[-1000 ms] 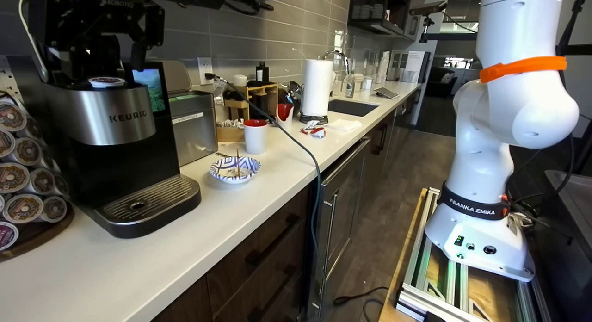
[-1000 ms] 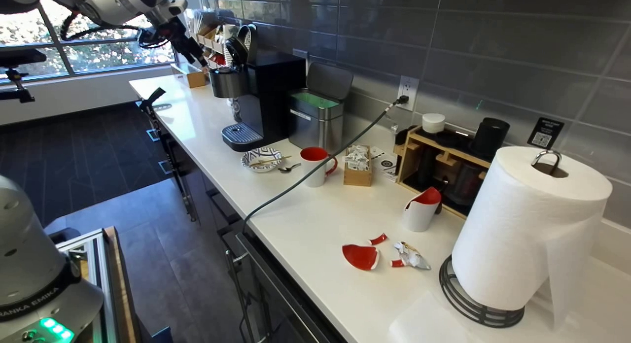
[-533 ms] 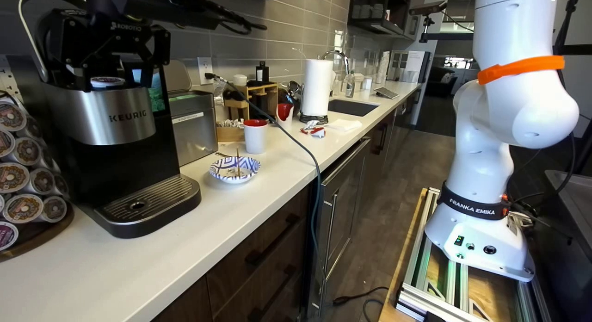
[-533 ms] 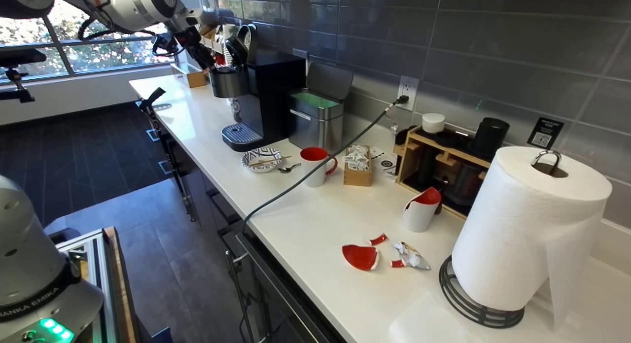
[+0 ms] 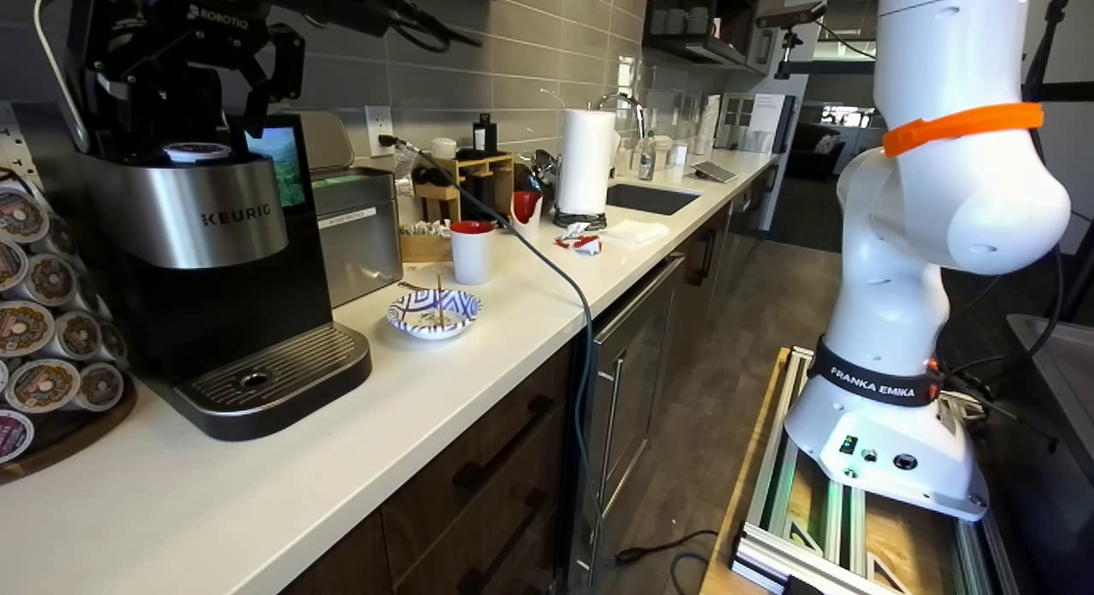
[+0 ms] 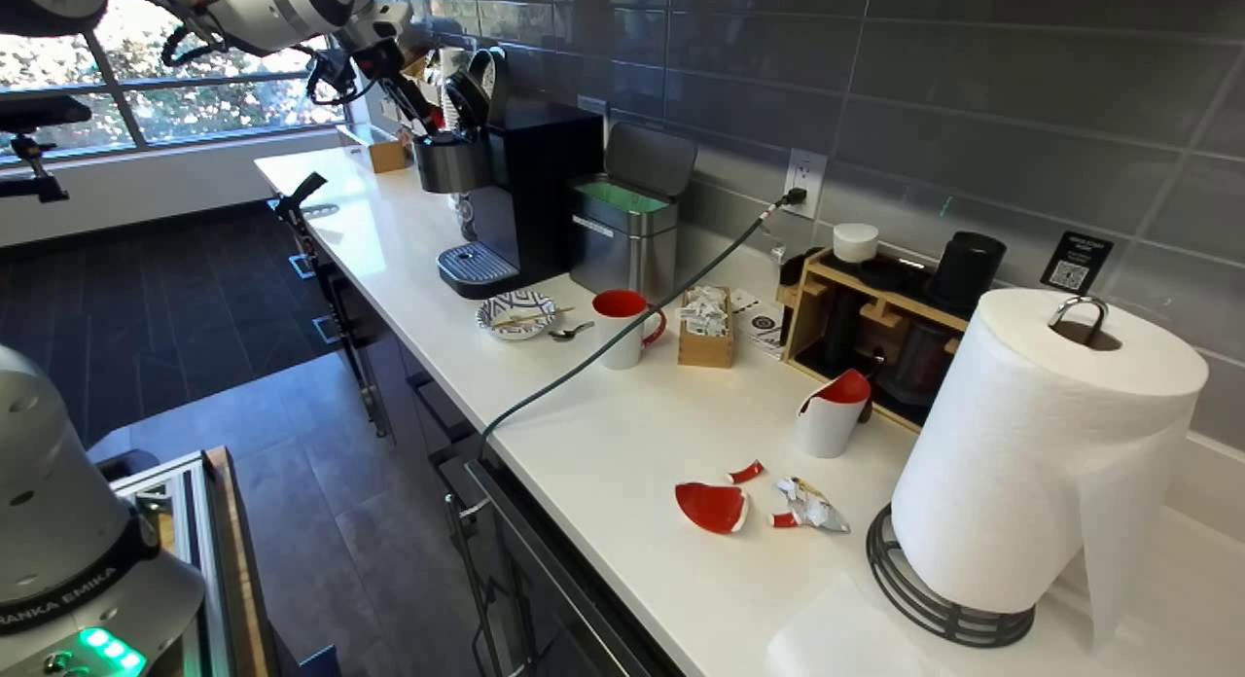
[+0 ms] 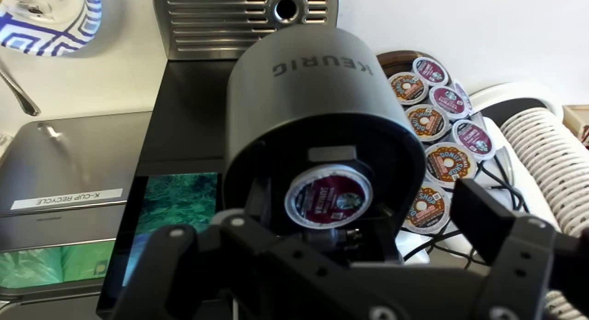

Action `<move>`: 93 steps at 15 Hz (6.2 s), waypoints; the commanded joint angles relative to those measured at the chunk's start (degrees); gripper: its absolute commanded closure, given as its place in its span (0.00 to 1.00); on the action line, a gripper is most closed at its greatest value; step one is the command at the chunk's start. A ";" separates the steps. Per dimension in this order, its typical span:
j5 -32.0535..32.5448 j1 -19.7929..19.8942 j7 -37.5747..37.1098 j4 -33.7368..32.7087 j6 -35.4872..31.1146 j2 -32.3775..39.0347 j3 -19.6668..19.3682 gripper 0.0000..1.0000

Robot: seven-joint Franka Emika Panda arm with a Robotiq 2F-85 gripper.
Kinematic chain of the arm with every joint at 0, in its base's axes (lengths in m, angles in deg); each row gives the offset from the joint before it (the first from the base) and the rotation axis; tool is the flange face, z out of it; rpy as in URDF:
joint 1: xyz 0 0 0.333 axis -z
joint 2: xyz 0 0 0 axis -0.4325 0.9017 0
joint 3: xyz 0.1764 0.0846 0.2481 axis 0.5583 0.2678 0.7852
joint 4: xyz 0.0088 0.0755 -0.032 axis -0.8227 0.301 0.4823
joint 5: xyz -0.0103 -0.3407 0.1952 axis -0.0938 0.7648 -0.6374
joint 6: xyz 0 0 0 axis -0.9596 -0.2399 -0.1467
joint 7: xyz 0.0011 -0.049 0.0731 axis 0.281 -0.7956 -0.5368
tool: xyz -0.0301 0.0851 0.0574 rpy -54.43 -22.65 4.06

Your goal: Remove the white container from inside the coffee maker and put on top of the coffee maker

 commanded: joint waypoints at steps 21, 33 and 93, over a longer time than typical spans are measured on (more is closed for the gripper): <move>5.16 -3.92 -2.94 -5.92 0.23 6.37 -4.79 0.41; 4.93 -4.14 -2.88 -3.68 0.87 2.28 -5.05 0.72; 0.00 3.03 21.76 -24.83 9.99 11.36 -7.90 0.08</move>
